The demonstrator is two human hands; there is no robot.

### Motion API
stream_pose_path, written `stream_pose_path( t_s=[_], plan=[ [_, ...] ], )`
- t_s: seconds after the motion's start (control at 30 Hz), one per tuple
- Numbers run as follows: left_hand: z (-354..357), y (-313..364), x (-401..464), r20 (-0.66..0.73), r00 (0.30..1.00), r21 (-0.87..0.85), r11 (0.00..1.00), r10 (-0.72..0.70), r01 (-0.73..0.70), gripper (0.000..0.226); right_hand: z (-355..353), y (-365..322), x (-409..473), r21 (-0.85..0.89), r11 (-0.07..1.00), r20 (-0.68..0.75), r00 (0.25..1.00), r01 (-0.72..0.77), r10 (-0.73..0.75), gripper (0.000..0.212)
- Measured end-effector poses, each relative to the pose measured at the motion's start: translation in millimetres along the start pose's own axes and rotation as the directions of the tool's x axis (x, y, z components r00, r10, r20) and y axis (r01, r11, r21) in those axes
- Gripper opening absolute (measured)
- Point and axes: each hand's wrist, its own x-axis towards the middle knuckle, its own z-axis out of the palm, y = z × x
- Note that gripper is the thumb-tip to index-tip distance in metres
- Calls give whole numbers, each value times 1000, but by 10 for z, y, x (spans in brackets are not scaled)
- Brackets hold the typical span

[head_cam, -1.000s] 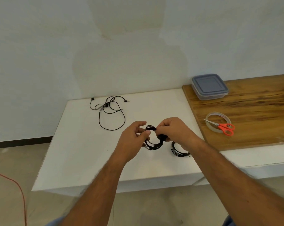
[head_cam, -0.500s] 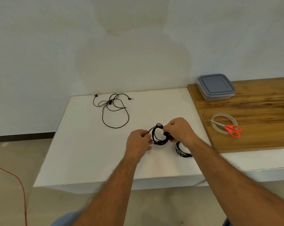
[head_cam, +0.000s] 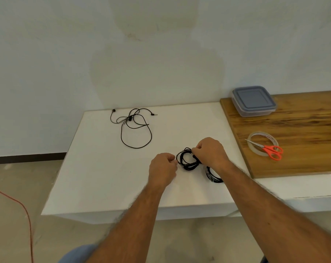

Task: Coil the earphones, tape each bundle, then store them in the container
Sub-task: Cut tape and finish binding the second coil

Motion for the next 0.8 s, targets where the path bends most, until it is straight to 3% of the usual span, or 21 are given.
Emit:
stream_pose_path(
  t_s=[0.1, 0.2, 0.53, 0.8],
  plan=[
    [16, 2, -3, 13, 1000, 4, 1000, -2, 2, 27, -46, 7, -1, -8, 1000, -26, 999, 20, -21, 41],
    [32, 11, -11, 19, 1000, 25, 999, 18, -19, 26, -74, 45, 10, 31, 999, -2, 1000, 26, -26, 28],
    [-96, -28, 28, -48, 996, 96, 993, 74, -69, 31, -156, -45, -85, 87, 975, -63, 978, 203, -198, 16],
    [-491, 89, 104, -153, 955, 299, 933, 254, -201, 29, 1, -330, -172, 152, 922, -92, 934, 356, -346, 14]
  ],
)
